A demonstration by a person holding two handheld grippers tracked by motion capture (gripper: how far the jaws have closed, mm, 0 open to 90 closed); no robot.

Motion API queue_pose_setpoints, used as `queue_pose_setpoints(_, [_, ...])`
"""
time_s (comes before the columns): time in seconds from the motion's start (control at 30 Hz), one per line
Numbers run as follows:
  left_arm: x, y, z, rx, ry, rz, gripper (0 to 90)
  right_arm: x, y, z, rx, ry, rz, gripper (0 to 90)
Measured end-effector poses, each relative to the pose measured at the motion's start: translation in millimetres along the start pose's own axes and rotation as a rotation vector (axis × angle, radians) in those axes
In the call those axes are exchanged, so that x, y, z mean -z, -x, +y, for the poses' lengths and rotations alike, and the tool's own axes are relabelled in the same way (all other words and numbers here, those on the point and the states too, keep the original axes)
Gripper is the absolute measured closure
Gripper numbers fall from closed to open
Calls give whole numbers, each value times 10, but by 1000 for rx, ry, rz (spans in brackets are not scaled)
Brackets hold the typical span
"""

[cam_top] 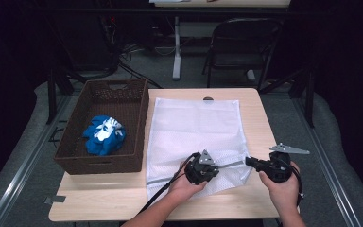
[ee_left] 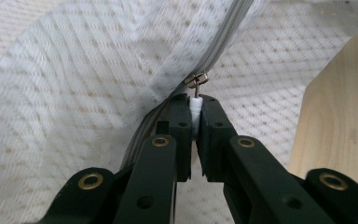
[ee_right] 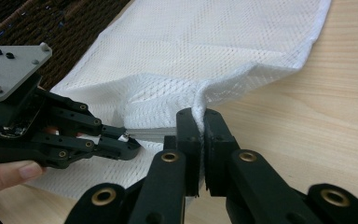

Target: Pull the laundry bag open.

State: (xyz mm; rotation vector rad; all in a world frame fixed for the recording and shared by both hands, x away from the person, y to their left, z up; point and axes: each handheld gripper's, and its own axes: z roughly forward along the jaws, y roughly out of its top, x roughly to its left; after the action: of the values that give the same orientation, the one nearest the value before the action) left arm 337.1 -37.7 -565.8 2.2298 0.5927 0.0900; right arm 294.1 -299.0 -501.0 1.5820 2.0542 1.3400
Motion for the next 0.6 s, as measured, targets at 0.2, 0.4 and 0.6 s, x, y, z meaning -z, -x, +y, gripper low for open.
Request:
queue_pose_setpoints(0.2, [54,-24,-22,1,-16,14,856,19,28,1,-1,9,-7,866])
queue_pose_setpoints(0.4, [109,-50,-65,2,-21,23,858,35,49,-1,-8,18,-12,867])
queue_pose_setpoints(0.6, [158,-49,-98,7,-21,25,859,42,54,1,-15,22,-11,867])
